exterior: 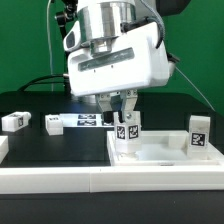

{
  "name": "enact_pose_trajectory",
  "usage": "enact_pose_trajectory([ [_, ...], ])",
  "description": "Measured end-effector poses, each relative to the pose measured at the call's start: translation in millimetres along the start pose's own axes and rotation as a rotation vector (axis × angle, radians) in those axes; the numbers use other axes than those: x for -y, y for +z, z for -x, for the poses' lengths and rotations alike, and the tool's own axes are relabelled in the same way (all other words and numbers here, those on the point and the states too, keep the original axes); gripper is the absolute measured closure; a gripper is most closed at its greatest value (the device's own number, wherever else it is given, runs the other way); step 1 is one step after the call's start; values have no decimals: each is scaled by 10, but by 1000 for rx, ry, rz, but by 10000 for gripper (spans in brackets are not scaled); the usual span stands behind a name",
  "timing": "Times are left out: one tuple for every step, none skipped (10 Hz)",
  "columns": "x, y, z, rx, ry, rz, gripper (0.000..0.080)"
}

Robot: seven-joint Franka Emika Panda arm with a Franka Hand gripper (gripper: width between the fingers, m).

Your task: Assemble square table

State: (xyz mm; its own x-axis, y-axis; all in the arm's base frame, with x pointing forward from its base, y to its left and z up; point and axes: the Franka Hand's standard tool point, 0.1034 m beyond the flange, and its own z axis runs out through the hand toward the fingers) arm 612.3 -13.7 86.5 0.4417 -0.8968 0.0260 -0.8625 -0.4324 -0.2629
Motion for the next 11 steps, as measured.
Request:
enact_pose_trajectory([
  [-4,0,-6,0,47,0,509],
  [-11,1,-14,2,110,-3,509],
  [-14,1,-18,3,146,-4,509],
  [-14,0,-19,3,147,-4,509],
  [-13,2,-16,3,136,-4,509],
  [-12,1,-14,3,117,-4,305],
  [-4,-2,-8,4,65,-5,305],
  [6,0,11,5,26,-6,188],
  [13,2,26,7,-16,-6,157],
  [18,5,38,6,-132,-5,157],
  [30,10,66,9,-229,-6,150],
])
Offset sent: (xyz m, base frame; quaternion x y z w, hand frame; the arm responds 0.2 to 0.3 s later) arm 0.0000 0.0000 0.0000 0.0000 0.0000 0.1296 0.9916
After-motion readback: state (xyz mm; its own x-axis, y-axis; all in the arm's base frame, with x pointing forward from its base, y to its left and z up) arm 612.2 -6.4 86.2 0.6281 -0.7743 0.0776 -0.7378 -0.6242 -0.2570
